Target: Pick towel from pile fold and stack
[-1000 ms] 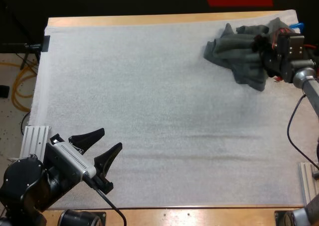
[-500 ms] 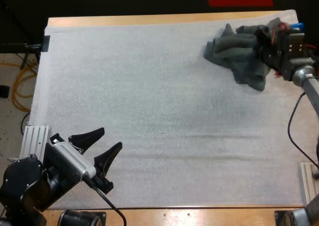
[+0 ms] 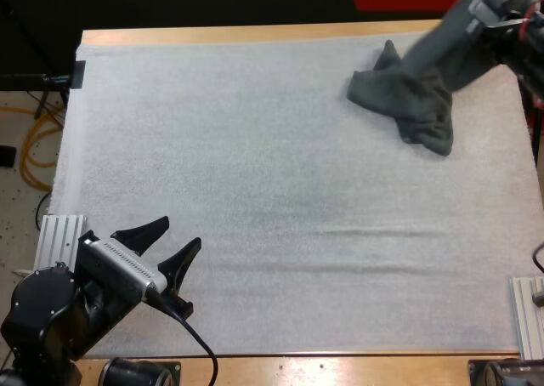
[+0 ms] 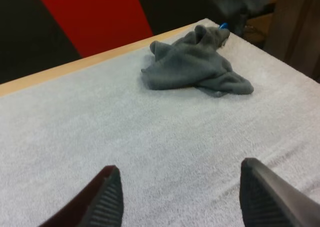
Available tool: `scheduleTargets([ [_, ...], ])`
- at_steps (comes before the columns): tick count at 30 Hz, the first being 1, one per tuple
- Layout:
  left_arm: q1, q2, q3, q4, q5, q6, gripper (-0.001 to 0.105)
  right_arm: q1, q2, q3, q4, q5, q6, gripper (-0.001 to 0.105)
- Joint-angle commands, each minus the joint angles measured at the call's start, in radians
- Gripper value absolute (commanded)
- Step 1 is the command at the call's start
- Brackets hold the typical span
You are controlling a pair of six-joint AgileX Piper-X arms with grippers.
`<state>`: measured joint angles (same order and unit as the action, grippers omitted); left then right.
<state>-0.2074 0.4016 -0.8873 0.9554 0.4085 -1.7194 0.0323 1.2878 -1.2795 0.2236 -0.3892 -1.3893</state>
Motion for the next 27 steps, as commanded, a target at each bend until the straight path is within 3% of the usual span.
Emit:
scheduleTargets([
  [1,-0.003,0.004,0.000,0.012,-0.002,-0.005,0.051,-0.004,-0.048,-0.011,0.014,-0.062,-0.032,0.001],
  [4,-0.003,0.004,0.000,0.024,0.039,-0.005,0.056,-0.004,-0.118,-0.011,0.101,-0.155,-0.032,0.001],
  [6,-0.003,0.004,0.000,0.030,0.057,-0.005,0.066,-0.004,-0.165,-0.011,0.237,-0.232,-0.034,0.001],
  [9,-0.003,0.004,0.000,0.056,0.066,-0.005,0.068,0.001,-0.203,-0.002,0.431,-0.291,-0.060,0.001],
  [14,-0.003,0.004,0.000,0.142,0.082,-0.003,0.068,0.063,-0.272,0.057,0.700,-0.253,-0.211,0.001],
  [18,-0.003,0.004,0.000,0.175,0.082,-0.003,0.068,0.156,-0.298,0.132,0.854,-0.187,-0.224,0.001],
  [22,-0.003,0.004,0.000,0.180,0.095,-0.003,0.068,0.257,-0.294,0.215,0.844,-0.163,-0.198,0.001],
  [27,-0.003,0.004,0.000,0.168,0.104,-0.003,0.068,0.441,-0.251,0.303,0.599,-0.162,-0.030,0.001],
])
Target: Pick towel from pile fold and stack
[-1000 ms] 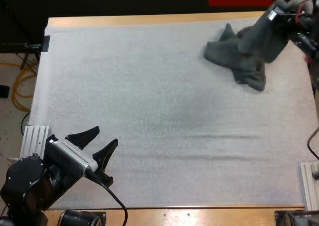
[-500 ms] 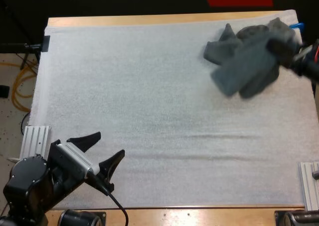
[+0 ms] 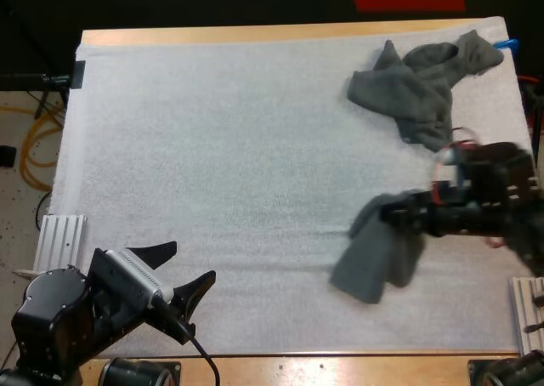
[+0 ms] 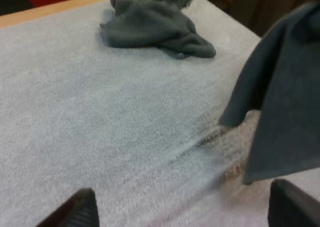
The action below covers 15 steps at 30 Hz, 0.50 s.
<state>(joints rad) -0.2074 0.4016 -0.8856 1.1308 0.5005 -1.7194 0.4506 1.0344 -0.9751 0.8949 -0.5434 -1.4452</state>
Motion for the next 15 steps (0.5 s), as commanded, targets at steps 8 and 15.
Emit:
scheduleTargets([
  [8,-0.003,0.004,-0.002,-0.007,0.012,-0.008,0.068,0.225,0.114,0.002,-0.377,-0.018,0.086,0.001],
  [15,-0.003,0.004,-0.002,-0.007,0.012,-0.010,0.068,0.194,0.310,0.015,-0.441,0.185,0.011,0.008],
])
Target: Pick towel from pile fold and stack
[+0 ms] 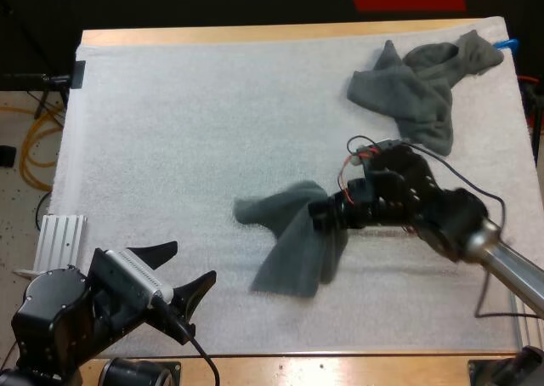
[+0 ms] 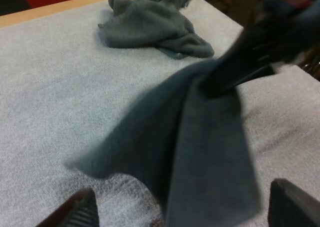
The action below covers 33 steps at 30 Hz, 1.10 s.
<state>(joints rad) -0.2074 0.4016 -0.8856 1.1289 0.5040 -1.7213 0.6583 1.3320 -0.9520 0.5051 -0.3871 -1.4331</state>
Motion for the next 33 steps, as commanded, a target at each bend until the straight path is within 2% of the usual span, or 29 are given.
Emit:
scheduleTargets([
  [1,-0.003,0.004,-0.002,-0.005,0.008,-0.009,0.068,-0.018,0.031,-0.011,-0.071,0.026,0.009,0.012],
  [4,-0.003,0.004,-0.002,-0.005,0.008,-0.006,0.068,-0.046,0.114,-0.045,-0.167,-0.008,0.067,0.045],
  [6,-0.003,0.004,-0.002,-0.005,0.008,-0.004,0.068,-0.058,0.169,-0.073,-0.171,-0.008,0.065,0.075],
  [8,-0.003,0.004,-0.002,-0.005,0.008,-0.004,0.068,-0.062,0.189,-0.082,-0.152,-0.008,0.067,0.086],
  [10,-0.003,0.004,-0.002,-0.005,0.008,-0.004,0.068,-0.062,0.190,-0.082,-0.123,-0.008,0.066,0.086],
  [14,-0.003,0.004,-0.002,-0.005,0.008,-0.004,0.068,-0.060,0.147,-0.082,-0.004,0.018,0.032,0.074],
  [15,-0.003,0.004,-0.002,-0.005,0.008,-0.002,0.068,-0.060,0.124,-0.082,0.026,0.059,-0.004,0.071],
  [18,-0.003,0.004,-0.002,-0.005,0.008,-0.002,0.068,-0.062,0.064,-0.082,0.065,0.192,-0.058,0.070],
  [19,-0.003,0.004,-0.002,-0.005,0.008,-0.002,0.068,-0.062,0.053,-0.082,0.065,0.208,-0.067,0.070],
  [21,-0.003,0.004,-0.002,-0.005,0.008,-0.002,0.068,-0.062,0.023,-0.082,0.047,0.320,-0.124,0.070],
  [24,-0.003,0.004,-0.002,-0.005,0.008,-0.002,0.068,-0.062,0.007,-0.085,0.006,0.429,-0.193,0.070],
  [28,-0.003,0.004,-0.002,-0.005,0.008,-0.002,0.068,-0.062,-0.002,-0.106,0.064,0.367,-0.192,0.070],
  [30,-0.003,0.004,-0.002,-0.003,0.008,-0.002,0.068,-0.062,-0.013,-0.109,0.155,0.294,-0.159,0.070],
  [33,-0.003,0.004,-0.002,0.011,0.008,-0.002,0.068,-0.056,-0.034,-0.104,0.327,0.262,-0.141,0.070],
])
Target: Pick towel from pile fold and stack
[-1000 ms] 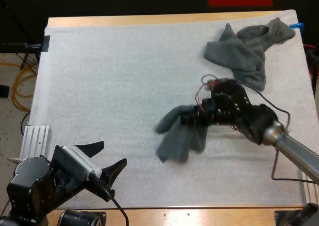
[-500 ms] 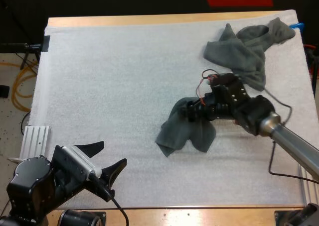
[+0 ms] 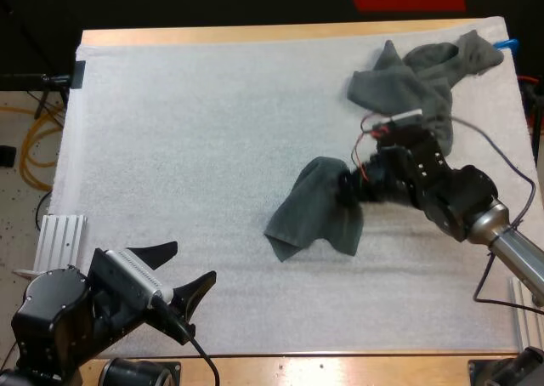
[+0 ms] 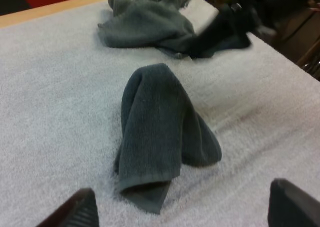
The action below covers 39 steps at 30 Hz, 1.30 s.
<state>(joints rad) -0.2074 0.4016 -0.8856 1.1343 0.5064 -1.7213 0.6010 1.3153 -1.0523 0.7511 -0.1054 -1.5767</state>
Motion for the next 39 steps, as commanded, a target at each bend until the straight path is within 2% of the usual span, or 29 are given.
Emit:
scheduleTargets([
  [1,-0.003,0.004,-0.002,0.010,0.006,-0.002,0.068,0.003,-0.025,-0.001,0.102,-0.018,0.003,0.070],
  [3,-0.003,0.004,-0.002,0.033,0.006,-0.002,0.068,0.009,-0.059,0.044,0.175,-0.003,0.003,0.070],
  [7,-0.003,0.004,-0.002,0.066,-0.002,-0.002,0.068,0.009,-0.106,0.175,0.146,-0.011,0.022,0.070],
  [10,-0.003,0.004,-0.002,0.079,-0.002,-0.002,0.068,0.009,-0.112,0.281,0.065,-0.031,0.033,0.070],
  [12,-0.003,0.004,-0.002,0.079,-0.002,-0.002,0.068,0.009,-0.099,0.347,-0.042,-0.089,0.053,0.070],
  [17,-0.003,0.004,-0.002,0.079,-0.002,-0.002,0.068,0.009,-0.023,0.395,-0.214,-0.150,0.145,0.070],
  [22,-0.003,0.004,-0.002,0.079,-0.002,-0.002,0.068,0.009,0.096,0.388,-0.325,-0.191,0.168,0.069],
  [25,-0.003,0.004,-0.002,0.079,-0.002,-0.002,0.068,0.009,0.154,0.379,-0.344,-0.207,0.201,0.057],
  [27,-0.003,0.004,-0.002,0.079,-0.002,-0.002,0.068,0.009,0.178,0.378,-0.358,-0.238,0.210,0.043],
  [28,-0.003,0.004,-0.002,0.079,-0.002,-0.002,0.068,0.009,0.181,0.378,-0.361,-0.241,0.210,0.040],
  [31,-0.003,0.004,-0.002,0.079,-0.002,-0.002,0.068,0.009,0.185,0.378,-0.384,-0.244,0.207,0.017],
  [32,-0.003,0.004,-0.002,0.079,-0.002,-0.002,0.068,0.009,0.185,0.378,-0.394,-0.244,0.206,0.005],
  [33,-0.003,0.004,-0.002,0.079,-0.002,-0.002,0.068,0.009,0.183,0.378,-0.398,-0.244,0.206,0.000],
  [39,-0.003,0.004,-0.002,0.079,-0.002,-0.002,0.068,0.009,0.116,0.378,-0.359,-0.243,0.205,0.001],
])
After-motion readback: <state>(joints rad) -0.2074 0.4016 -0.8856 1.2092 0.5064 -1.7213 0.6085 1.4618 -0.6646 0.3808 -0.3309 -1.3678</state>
